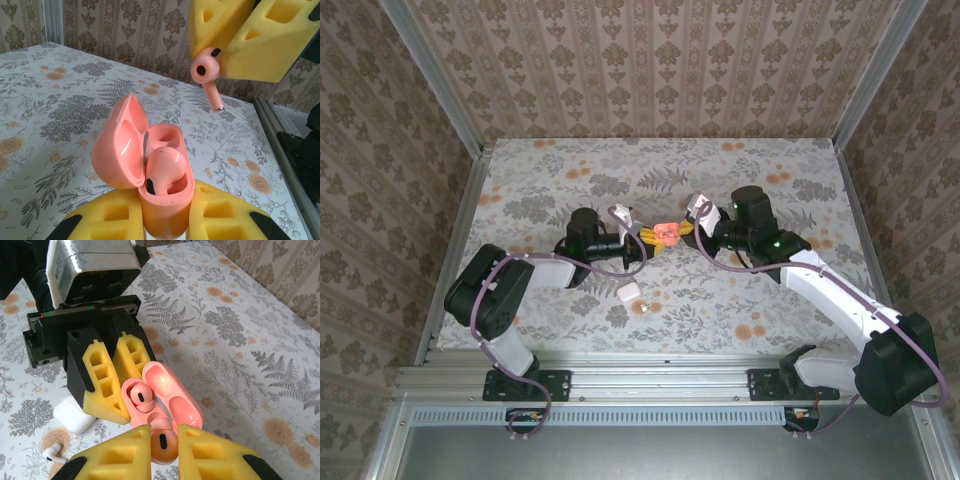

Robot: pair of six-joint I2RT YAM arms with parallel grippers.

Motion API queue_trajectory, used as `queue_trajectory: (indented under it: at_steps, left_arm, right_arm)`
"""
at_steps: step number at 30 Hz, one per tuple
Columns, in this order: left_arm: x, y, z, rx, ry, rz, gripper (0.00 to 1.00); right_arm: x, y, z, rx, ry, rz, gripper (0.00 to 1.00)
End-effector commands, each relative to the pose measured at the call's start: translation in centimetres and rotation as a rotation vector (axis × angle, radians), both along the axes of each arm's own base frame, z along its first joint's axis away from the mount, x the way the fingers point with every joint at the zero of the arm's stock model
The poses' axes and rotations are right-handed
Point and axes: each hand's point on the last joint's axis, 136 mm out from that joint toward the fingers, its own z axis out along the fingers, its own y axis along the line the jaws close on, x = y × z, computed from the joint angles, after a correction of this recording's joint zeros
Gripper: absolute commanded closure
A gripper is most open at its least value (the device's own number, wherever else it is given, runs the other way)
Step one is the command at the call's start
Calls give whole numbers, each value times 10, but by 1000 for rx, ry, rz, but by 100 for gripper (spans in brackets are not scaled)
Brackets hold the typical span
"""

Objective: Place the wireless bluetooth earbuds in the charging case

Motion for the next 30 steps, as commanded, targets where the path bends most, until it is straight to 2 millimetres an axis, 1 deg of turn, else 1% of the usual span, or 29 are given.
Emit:
queue_trajectory:
  at_steps: [1,19,30]
  left_arm:
    - [-3,2,10,-21,-46,-23,90]
    - [-5,3,17,-25,-54,-30,90]
    - [-6,2,20,-27,-60,-34,90]
  right_arm:
    - [-1,6,12,-23,-99,60,83]
    - [18,11,0,-87,-122,80,83]
    - [21,8,-12,-141,-123,84,83]
